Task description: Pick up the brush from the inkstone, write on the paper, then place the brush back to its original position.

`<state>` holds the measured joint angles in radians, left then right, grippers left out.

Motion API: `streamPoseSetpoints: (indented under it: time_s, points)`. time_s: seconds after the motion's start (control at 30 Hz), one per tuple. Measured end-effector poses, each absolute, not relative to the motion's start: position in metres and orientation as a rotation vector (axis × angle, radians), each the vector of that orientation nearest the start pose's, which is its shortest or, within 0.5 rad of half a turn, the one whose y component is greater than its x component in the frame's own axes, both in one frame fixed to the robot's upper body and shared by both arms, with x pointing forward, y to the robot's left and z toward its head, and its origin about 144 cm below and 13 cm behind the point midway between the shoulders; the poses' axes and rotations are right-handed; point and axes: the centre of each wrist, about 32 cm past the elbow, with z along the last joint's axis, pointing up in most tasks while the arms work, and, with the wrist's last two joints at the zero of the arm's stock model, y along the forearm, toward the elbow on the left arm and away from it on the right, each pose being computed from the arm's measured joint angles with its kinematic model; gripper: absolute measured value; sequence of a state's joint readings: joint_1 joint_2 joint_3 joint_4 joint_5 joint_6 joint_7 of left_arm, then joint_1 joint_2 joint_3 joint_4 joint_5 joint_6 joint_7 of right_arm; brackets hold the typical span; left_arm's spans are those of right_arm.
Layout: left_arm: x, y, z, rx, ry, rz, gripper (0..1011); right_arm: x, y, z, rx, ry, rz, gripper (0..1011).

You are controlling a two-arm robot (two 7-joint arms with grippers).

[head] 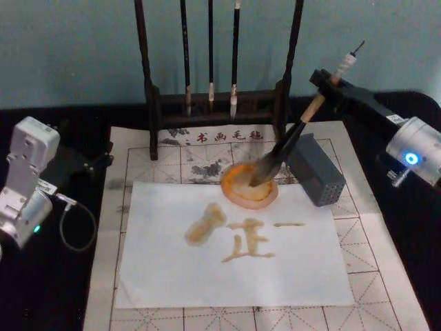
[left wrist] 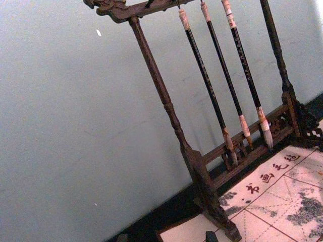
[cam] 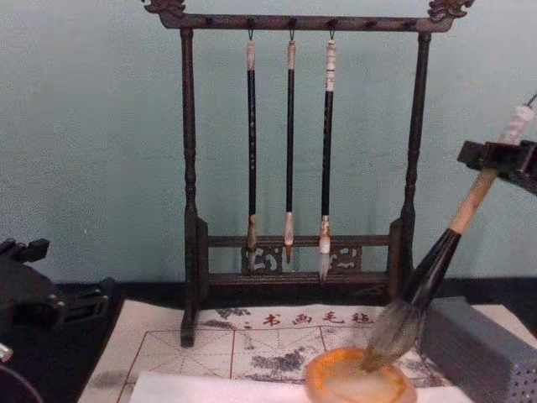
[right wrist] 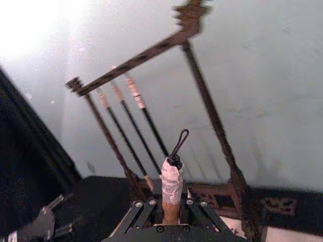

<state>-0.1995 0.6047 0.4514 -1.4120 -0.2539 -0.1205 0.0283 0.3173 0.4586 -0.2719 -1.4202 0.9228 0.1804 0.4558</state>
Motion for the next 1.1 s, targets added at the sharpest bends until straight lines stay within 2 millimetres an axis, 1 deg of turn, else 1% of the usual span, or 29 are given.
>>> streamPoseSetpoints:
  time_s: [0.17, 0.47, 0.8, 1.1]
  points:
    - [0.489, 0.31, 1.14, 0.305, -0.285, 1.248, 1001, 0.545, -0.3, 1.2, 0.309, 0.485, -0.919, 179]
    - [0.489, 0.31, 1.14, 0.304, -0.285, 1.248, 1001, 0.554, -0.294, 1.193, 0.374, 0.664, -0.989, 179]
    - [0.489, 0.31, 1.14, 0.304, -0.285, 1.248, 1001, 0.558, -0.289, 1.186, 0.4, 0.798, -1.053, 179]
    - [0.489, 0.31, 1.14, 0.304, -0.285, 1.248, 1001, 0.558, -0.288, 1.182, 0.401, 0.86, -1.096, 179]
